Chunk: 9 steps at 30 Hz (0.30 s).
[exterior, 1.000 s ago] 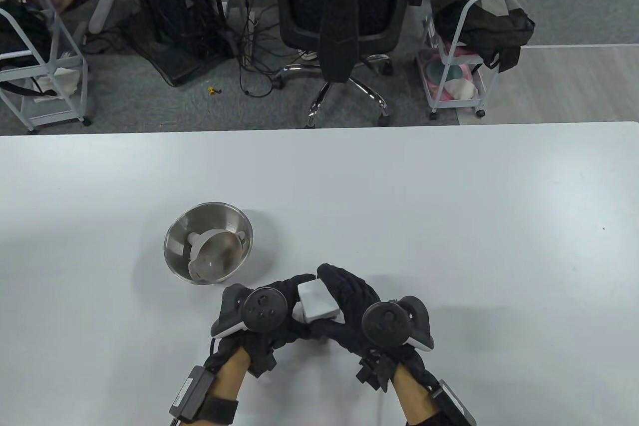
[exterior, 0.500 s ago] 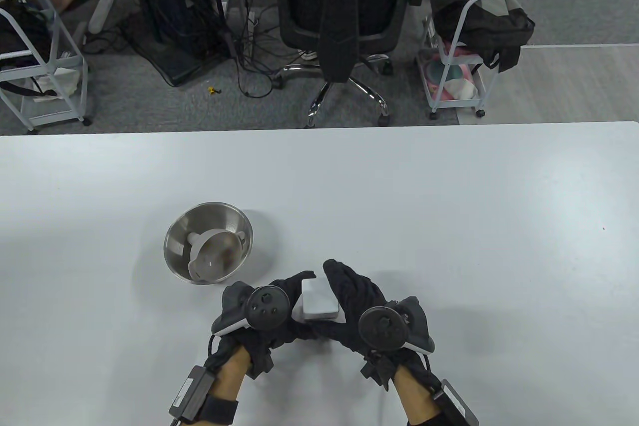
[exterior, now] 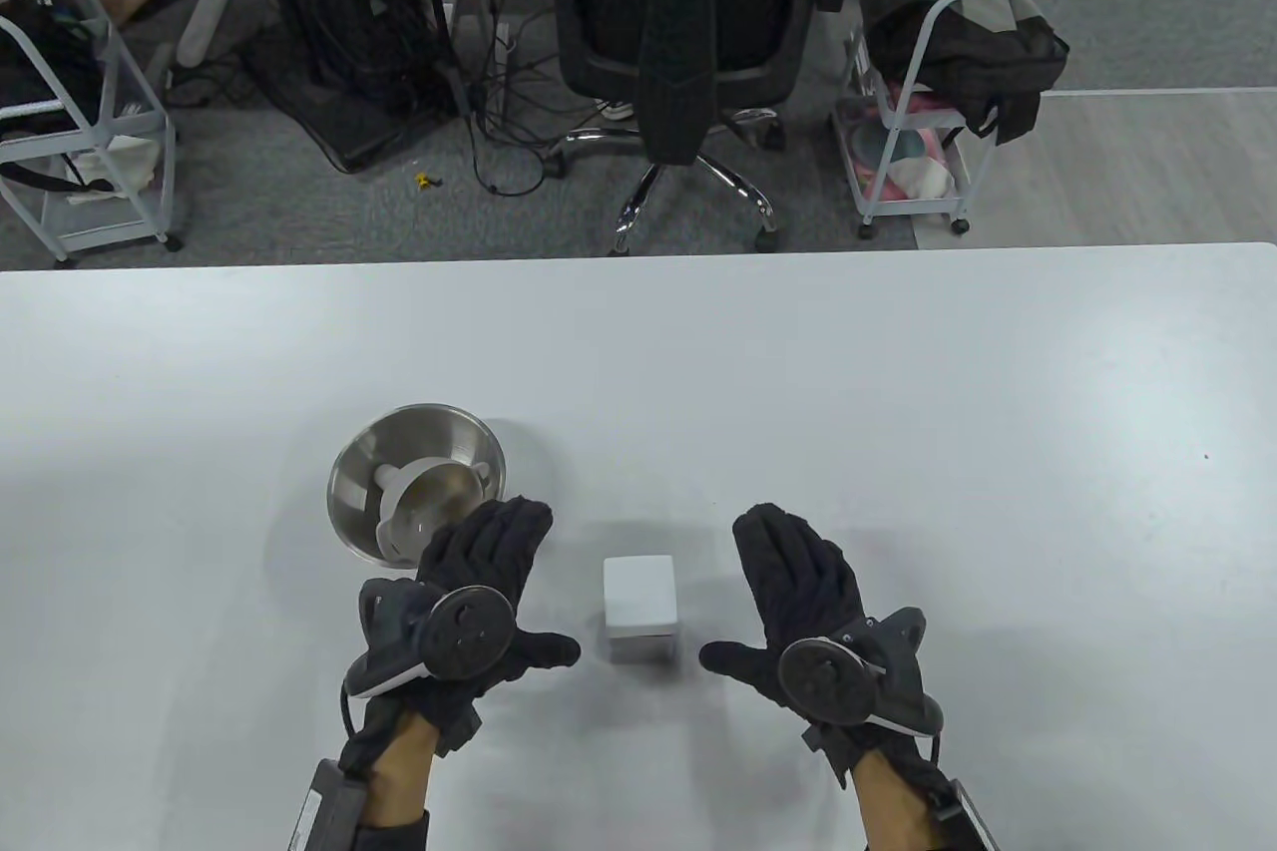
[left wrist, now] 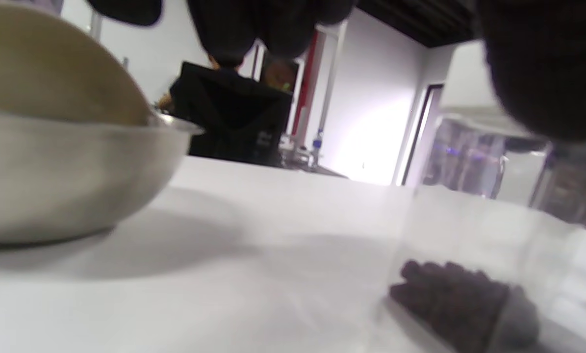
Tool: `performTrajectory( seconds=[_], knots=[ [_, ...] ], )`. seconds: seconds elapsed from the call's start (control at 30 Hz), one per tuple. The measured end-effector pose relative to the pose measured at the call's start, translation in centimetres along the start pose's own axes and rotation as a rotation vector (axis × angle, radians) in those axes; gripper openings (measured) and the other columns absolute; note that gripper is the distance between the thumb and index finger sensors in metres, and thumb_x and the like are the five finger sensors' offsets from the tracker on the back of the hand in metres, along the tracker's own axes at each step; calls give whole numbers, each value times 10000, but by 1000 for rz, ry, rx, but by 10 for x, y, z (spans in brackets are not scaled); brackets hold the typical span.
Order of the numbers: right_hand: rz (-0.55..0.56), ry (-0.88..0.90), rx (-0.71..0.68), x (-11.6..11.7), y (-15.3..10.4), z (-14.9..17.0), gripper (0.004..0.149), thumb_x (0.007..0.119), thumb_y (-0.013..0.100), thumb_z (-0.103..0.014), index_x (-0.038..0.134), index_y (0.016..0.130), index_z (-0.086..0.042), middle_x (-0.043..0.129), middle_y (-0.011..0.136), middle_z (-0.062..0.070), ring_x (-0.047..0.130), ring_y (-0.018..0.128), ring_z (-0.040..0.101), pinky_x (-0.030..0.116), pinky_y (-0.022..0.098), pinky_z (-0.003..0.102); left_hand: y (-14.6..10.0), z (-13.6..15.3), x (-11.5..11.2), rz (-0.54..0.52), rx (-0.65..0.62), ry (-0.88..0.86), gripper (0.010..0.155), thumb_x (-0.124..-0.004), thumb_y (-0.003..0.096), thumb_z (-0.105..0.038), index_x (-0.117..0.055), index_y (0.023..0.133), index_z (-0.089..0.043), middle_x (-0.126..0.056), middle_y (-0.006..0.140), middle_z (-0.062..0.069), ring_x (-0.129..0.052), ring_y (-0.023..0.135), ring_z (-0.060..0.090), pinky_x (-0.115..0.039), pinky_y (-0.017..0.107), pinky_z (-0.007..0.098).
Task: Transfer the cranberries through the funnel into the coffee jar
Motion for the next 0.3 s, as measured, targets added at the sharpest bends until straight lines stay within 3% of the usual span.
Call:
performTrajectory(
  seconds=[0.3],
  knots=[
    [-21, -51, 2, 3, 1, -2, 1133, 830, 446, -676, 172, 1188, -127, 325, 1238, 263, 480, 1118, 559, 505, 732, 711, 0, 3, -10, 16, 8, 12, 1202, -878, 280, -726, -350, 1159, -100, -467, 1177, 205, -582, 1070, 499, -513, 705, 742]
  ],
)
Point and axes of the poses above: the tracker on the back of each hand, its own z axis roughly to the little-finger side, its own y axis roughly from the wrist to the fingertips, x = y × z, the point moved 1 cm from there along y, roughly from the wrist to the fingertips
